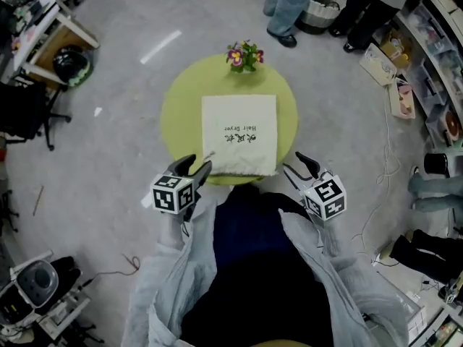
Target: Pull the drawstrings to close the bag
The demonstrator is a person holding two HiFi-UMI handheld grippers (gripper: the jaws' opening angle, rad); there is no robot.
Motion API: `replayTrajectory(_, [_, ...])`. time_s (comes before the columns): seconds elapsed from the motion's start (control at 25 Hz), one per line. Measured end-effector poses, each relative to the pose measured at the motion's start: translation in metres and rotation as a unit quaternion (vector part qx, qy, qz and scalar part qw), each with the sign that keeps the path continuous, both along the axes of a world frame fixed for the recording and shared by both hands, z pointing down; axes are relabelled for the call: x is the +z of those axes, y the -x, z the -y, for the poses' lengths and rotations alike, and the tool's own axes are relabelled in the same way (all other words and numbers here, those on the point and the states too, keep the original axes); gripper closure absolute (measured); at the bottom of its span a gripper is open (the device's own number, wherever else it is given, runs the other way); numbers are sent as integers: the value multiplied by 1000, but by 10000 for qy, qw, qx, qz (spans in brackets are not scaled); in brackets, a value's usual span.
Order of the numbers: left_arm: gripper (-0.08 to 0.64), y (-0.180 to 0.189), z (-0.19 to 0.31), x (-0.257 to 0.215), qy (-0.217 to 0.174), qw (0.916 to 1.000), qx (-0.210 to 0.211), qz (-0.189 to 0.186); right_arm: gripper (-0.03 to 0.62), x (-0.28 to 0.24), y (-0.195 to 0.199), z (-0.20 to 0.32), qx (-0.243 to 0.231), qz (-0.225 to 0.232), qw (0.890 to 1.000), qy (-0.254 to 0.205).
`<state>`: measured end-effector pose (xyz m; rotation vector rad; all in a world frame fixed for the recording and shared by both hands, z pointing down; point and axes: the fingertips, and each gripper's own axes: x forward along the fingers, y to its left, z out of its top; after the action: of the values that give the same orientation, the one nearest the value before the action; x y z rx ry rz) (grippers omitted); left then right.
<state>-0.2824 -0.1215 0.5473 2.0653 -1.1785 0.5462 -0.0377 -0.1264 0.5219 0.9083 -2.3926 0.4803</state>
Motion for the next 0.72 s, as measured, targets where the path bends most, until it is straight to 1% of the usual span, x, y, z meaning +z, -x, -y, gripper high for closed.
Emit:
replayTrajectory(0.2, [322,7,-12,12,475,9988,-74,68,390,28,-1,-34,-697,-353,9962,386])
replayTrajectory(0.32, [321,11,-17,15,668,9973,-283,105,390,44,1,-48,-1086,-634,9909,470])
replayTrajectory(0.4, [322,14,-23,20,754,9963,-400,88,388,56,3,-55,-1308,-890,9864,439])
replayTrajectory(0.52, [327,22,-30,33,869,9945,-590,-1,388,73,5,-59,-1493,-1246,9804,310])
replayTrajectory(0.64, [330,24,-29,44,931,9929,-723,-133,388,86,8,-62,-1623,-1370,9768,287])
replayTrajectory(0.72, [331,25,-24,50,933,9928,-743,-135,388,93,9,-64,-1670,-1411,9754,287])
